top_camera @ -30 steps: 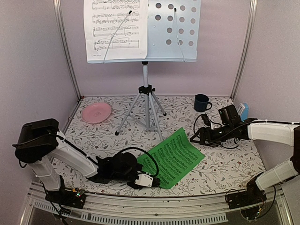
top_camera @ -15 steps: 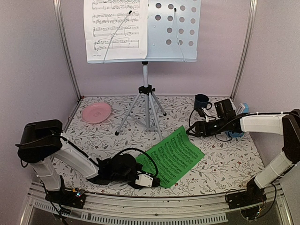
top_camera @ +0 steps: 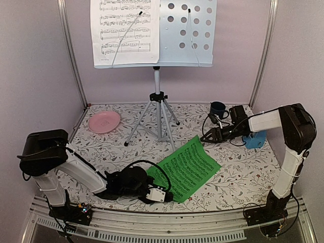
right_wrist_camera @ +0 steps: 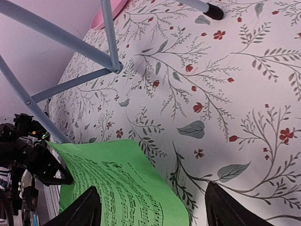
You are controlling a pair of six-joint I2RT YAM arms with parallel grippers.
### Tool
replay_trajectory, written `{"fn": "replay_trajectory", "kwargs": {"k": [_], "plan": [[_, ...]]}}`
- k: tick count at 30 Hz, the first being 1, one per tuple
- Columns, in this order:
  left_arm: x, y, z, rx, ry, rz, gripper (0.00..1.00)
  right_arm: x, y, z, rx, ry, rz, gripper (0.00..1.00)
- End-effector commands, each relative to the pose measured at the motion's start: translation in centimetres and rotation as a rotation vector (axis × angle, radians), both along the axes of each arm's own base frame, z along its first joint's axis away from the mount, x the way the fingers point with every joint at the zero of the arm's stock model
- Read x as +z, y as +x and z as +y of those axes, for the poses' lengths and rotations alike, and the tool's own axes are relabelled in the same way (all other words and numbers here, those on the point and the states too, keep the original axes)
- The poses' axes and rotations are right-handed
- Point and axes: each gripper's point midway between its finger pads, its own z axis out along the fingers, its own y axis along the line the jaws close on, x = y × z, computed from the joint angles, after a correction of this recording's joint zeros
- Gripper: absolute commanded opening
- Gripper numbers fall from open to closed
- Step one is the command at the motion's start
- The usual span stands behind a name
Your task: Set up the instrument practice props
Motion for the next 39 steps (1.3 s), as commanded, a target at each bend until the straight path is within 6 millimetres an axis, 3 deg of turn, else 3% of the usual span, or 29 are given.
{"fn": "replay_trajectory", "kwargs": {"k": [1, 7, 9, 11, 14, 15, 22, 25, 26, 29, 32, 34, 39], "plan": [[-1.7, -0.6, 0.7, -0.011, 0.056, 0.006, 0.00, 1.4, -0.5, 1.9, 0.133, 0.129, -0.027, 0.77], [-1.7, -0.5, 0.6, -0.008, 0.055, 0.000, 0.00, 0.5, -0.6, 2.7, 0.181, 0.155, -0.033, 0.73], [-1.6, -0.4, 0.6, -0.002, 0.055, -0.006, 0.01, 0.8, -1.3, 3.4, 0.219, 0.180, -0.034, 0.64], [-1.5, -0.1, 0.6, 0.013, 0.050, -0.017, 0.02, 1.2, -1.8, 4.1, 0.243, 0.180, -0.041, 0.48], [-0.7, 0.4, 0.6, 0.032, 0.030, -0.041, 0.04, 1.9, -1.9, 4.1, 0.237, 0.143, -0.063, 0.10], [-0.4, 0.6, 0.6, 0.040, 0.023, -0.048, 0.04, 2.2, -2.0, 4.0, 0.228, 0.129, -0.068, 0.02], [1.4, 1.3, 0.5, 0.078, -0.024, -0.076, 0.09, 7.4, -2.9, 2.8, 0.153, 0.065, -0.180, 0.00], [1.6, 1.1, 0.5, 0.075, -0.031, -0.072, 0.10, 8.6, -2.6, 2.1, 0.106, 0.031, -0.220, 0.00], [1.7, 1.1, 0.5, 0.072, -0.034, -0.072, 0.10, 8.5, -2.4, 2.0, 0.099, 0.020, -0.233, 0.06], [1.7, 0.9, 0.4, 0.057, -0.033, -0.068, 0.09, 7.8, -1.3, 1.8, 0.073, -0.011, -0.244, 0.47], [1.6, 0.7, 0.5, 0.053, -0.028, -0.058, 0.08, 6.1, -0.8, 1.8, 0.066, -0.024, -0.232, 0.69], [1.3, 0.6, 0.6, 0.050, -0.013, -0.056, 0.07, 4.4, -0.5, 1.4, 0.058, -0.053, -0.217, 0.76], [0.8, 0.7, 0.5, 0.045, 0.002, -0.057, 0.07, 1.8, -0.6, 0.8, 0.081, -0.021, -0.153, 0.82]]}}
